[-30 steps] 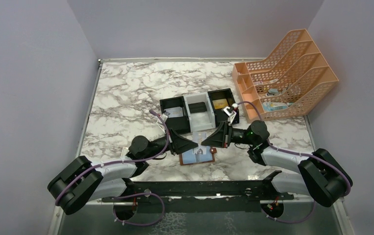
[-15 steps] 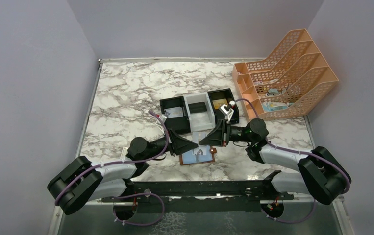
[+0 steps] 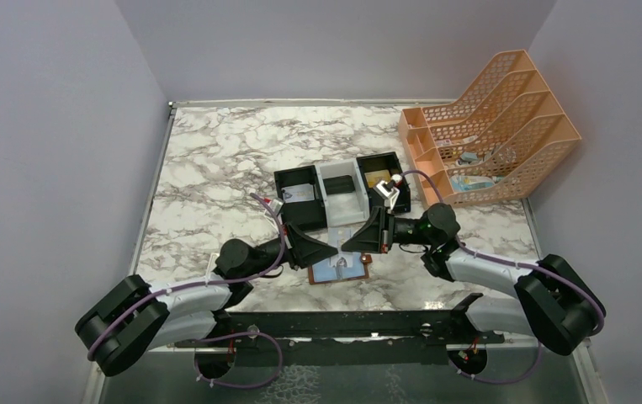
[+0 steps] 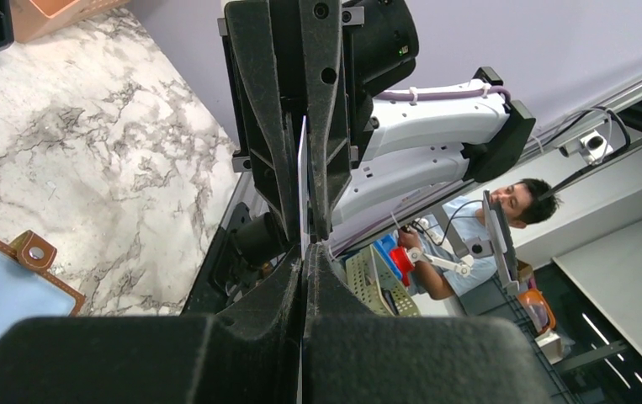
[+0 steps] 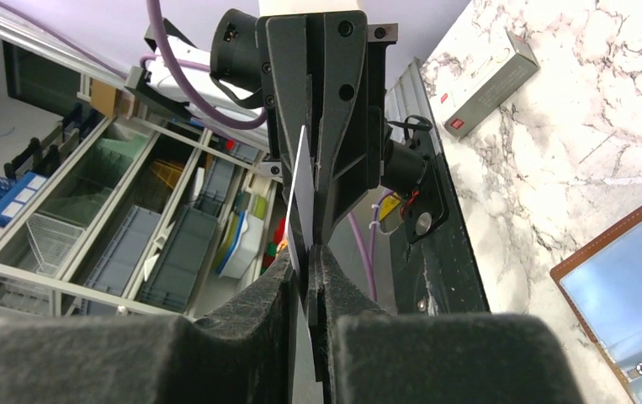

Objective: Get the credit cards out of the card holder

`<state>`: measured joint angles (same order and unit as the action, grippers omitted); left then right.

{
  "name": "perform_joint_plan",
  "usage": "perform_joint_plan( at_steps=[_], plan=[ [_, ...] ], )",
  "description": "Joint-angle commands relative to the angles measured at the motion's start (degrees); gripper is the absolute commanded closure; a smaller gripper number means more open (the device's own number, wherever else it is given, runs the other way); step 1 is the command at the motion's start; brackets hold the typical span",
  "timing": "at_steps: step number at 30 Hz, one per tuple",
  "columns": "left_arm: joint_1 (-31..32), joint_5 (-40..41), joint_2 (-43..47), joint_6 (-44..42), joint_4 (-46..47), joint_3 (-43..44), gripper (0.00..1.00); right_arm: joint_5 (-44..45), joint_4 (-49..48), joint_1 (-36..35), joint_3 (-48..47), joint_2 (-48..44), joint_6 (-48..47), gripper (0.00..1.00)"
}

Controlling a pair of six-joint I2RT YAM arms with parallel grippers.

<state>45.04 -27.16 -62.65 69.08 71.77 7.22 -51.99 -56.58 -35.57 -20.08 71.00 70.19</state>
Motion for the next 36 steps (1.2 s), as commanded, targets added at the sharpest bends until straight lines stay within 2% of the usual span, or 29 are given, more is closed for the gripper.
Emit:
perform_joint_plan(
  at_steps=[1, 3, 10, 19, 28, 36],
  plan=[
    [0.2, 2.0, 2.1, -0.9, 0.4, -1.0, 1.00, -0.4, 1.4, -0.3, 0.3, -1.7, -0.7, 0.92],
    [0.3, 2.1, 2.4, -1.0, 0.1, -1.2, 1.00, -0.4, 1.2, -0.3, 0.2, -1.6, -0.6, 0.96],
    [0.3, 1.7, 3.4, -1.5, -1.5, -1.3, 0.98, 0.1, 1.3, -0.3, 0.5, -2.7, -1.4, 0.99],
    [0.3, 5.5, 10.4, -4.8, -14.6, -2.0, 0.45, 6.9, 21.0, -0.3, -3.1, -8.4, -12.5, 0.99],
    [0.3, 8.5, 16.0, -9.4, -30.5, 0.6, 0.15, 11.5, 28.2, -0.3, -2.8, -12.6, -16.5, 0.99],
    [0.2, 10.2, 14.9, -13.5, -41.7, 5.1, 0.03, 17.1, 36.3, -0.3, -4.2, -16.7, -21.0, 0.99]
  ],
)
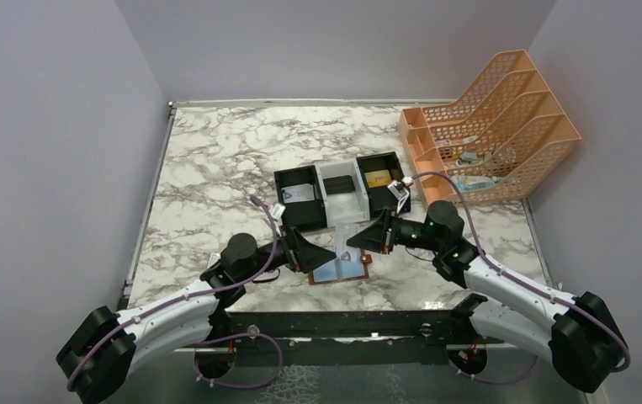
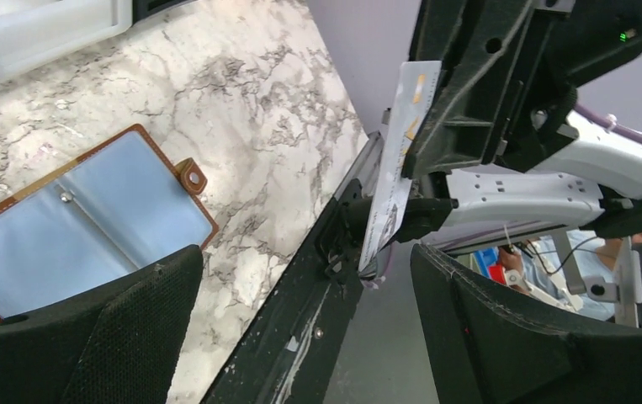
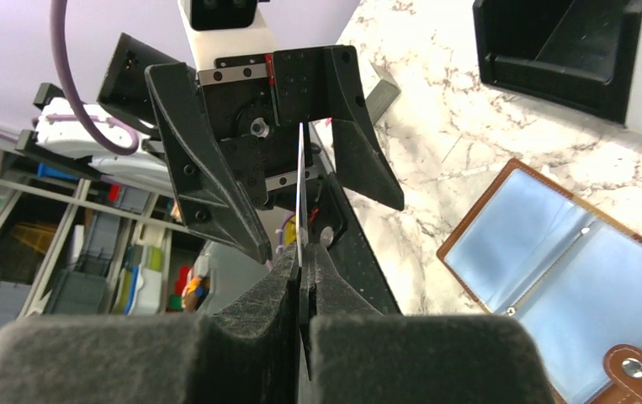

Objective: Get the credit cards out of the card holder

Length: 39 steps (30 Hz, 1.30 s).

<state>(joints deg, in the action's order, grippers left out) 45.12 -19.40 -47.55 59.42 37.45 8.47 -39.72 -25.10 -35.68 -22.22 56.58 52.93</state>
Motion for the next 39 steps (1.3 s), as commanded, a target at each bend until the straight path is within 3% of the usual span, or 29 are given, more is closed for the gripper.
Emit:
perform_joint_plan(
  at_steps=[1, 4, 10, 15, 25, 31, 39],
  plan=[
    [0.1, 2.6, -0.1, -4.7, -9.6, 4.7, 0.02, 5.3, 5.3, -0.2, -2.0, -2.8, -4.1, 0.99],
    [0.1, 5.4, 0.9, -7.7, -20.3, 8.8, 0.01, 6.5, 6.9, -0.1, -2.2, -3.8, -5.9, 0.99],
    [0.1, 21.5, 2.2, -17.1, -54.3, 22.9, 0.01, 9.0, 8.1, -0.2, -1.4, -6.5, -9.7, 0.99],
    [0.1, 26.9, -1.2, -22.6, -66.7, 31.6, 0.01, 10.5, 8.8, -0.1, -1.9, -5.2, -14.6, 0.99],
    [-3.0, 34.4, -6.4, -29.0, -75.6, 39.2, 0.01, 11.3, 9.6, -0.2, -4.0, -1.5, -20.3, 0.99],
    [-11.6, 34.4, -5.6, -32.7, -77.3, 41.3, 0.01, 9.6, 9.8, -0.2, -5.7, 0.3, -23.3, 0.99],
    [-27.6, 31.7, -4.1, -35.8, -73.4, 38.9, 0.01, 10.0, 13.8, -0.2, -11.4, 2.4, -30.0, 0.99]
  ],
)
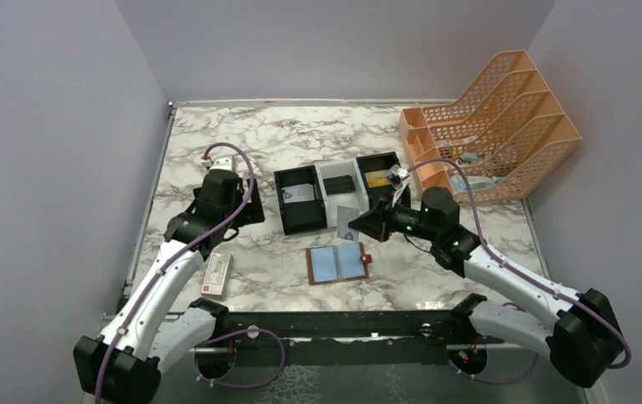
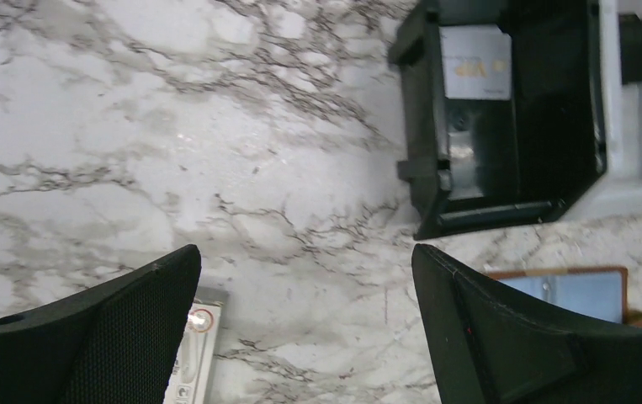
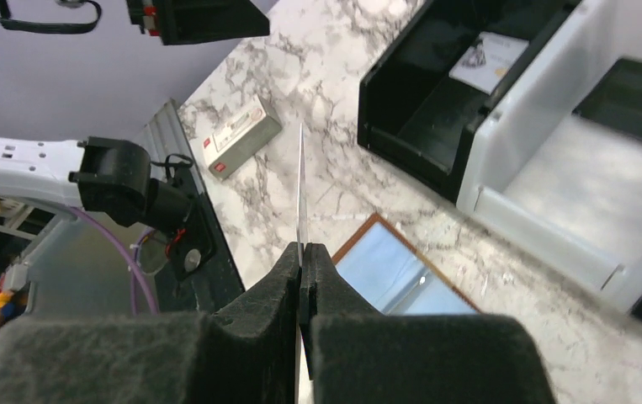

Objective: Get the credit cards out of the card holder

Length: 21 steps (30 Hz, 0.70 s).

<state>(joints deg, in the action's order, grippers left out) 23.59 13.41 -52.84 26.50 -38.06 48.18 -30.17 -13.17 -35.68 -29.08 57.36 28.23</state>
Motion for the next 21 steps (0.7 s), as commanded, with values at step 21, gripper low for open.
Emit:
perform_joint_plan(
  at_steps=[21],
  plan=[
    [-11.2, 1.7, 10.0, 0.0, 3.6, -5.3, 0.01, 26.3, 14.7, -12.5, -34.8, 32.6, -25.4, 0.99]
  ],
)
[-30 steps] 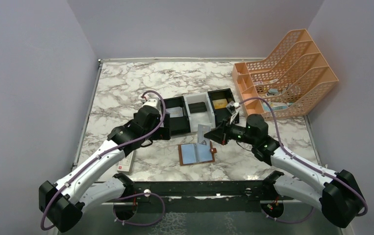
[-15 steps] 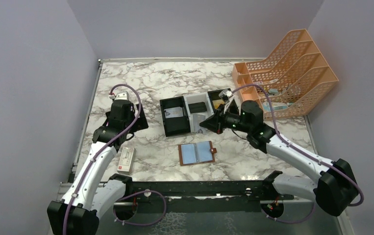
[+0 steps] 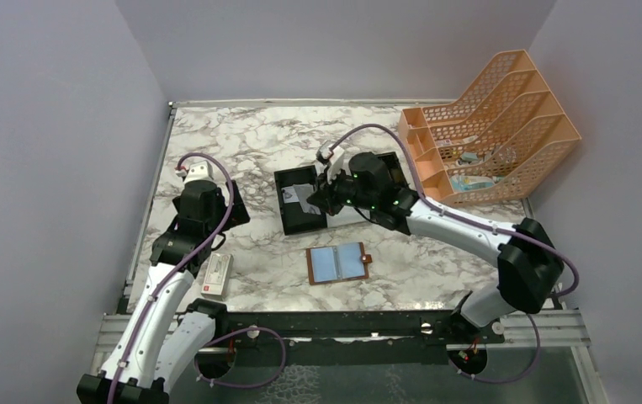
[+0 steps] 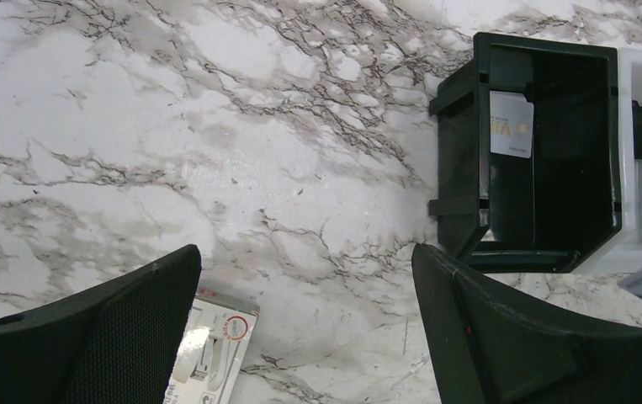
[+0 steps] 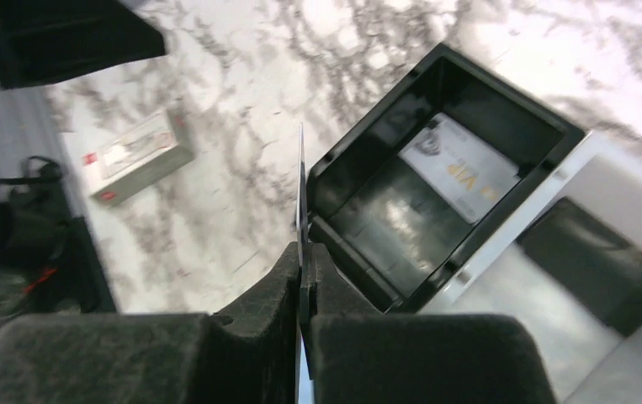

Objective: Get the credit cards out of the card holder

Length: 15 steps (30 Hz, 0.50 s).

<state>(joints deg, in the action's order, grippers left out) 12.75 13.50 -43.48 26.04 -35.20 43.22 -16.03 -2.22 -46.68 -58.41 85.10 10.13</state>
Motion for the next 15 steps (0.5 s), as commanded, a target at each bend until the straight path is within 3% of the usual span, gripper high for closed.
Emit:
perform_joint_plan(
  at_steps=[1, 7, 15],
  plan=[
    [-0.3, 1.5, 0.8, 0.4, 0.7, -0.3, 0.01, 13.7, 4.7, -2.2, -7.4, 7.4, -8.9, 0.99],
    [-0.3, 2.4, 2.2, 0.3, 0.7, -0.4, 0.01, 21.4, 8.4, -4.8, -14.7, 16.0, -16.7, 0.99],
    [-0.3, 3.3, 3.4, 0.4, 0.6, -0.4, 0.01, 21.3, 6.2, -4.9, -19.5, 23.2, -22.0, 0.99]
  ],
)
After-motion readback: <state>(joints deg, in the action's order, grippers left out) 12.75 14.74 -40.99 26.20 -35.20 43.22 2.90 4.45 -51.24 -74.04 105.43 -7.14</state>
